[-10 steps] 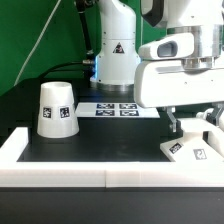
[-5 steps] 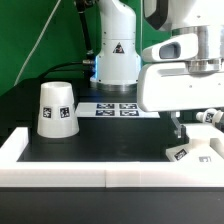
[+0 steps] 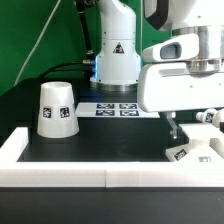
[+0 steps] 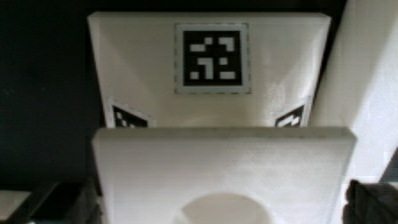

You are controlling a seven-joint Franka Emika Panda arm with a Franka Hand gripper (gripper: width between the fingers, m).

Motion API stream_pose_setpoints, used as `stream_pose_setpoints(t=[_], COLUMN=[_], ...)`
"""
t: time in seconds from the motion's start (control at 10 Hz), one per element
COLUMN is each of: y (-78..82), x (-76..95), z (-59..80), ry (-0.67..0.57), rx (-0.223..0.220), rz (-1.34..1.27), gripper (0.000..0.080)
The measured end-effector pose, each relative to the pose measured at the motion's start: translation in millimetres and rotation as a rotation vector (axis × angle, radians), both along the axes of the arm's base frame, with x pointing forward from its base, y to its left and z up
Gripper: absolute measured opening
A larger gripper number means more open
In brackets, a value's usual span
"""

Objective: Assemble lamp

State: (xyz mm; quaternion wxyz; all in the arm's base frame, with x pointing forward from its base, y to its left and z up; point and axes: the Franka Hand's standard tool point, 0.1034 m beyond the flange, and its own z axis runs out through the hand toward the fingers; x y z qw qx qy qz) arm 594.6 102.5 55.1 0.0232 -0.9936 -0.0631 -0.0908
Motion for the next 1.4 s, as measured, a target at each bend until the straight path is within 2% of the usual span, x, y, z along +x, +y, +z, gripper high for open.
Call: stream_pose_setpoints(t=[0.2, 0.5, 0.6, 0.7, 0.9, 1.2, 1.4], y=[10.6, 26.1, 41.7, 58.6, 84.3, 83.0, 83.0], x=[-25.8, -54.4, -63.8, -68.1, -72.0, -71.4, -69.7], z=[12.4, 40.0, 46.0, 48.8, 43.0, 42.7, 42.9], ry=[0.003, -0.007, -0.010, -0.012, 0.033, 0.030, 0.019], rx=[-0.004, -0.009, -0.015, -0.032, -0.078, -0.069, -0.081], rz=[0.028, 0.072, 0.117, 0.182, 0.304, 0.291, 0.373], gripper=[0.0699, 0.0699, 0.0699, 0.0699, 0.0699, 0.0699, 0.0699])
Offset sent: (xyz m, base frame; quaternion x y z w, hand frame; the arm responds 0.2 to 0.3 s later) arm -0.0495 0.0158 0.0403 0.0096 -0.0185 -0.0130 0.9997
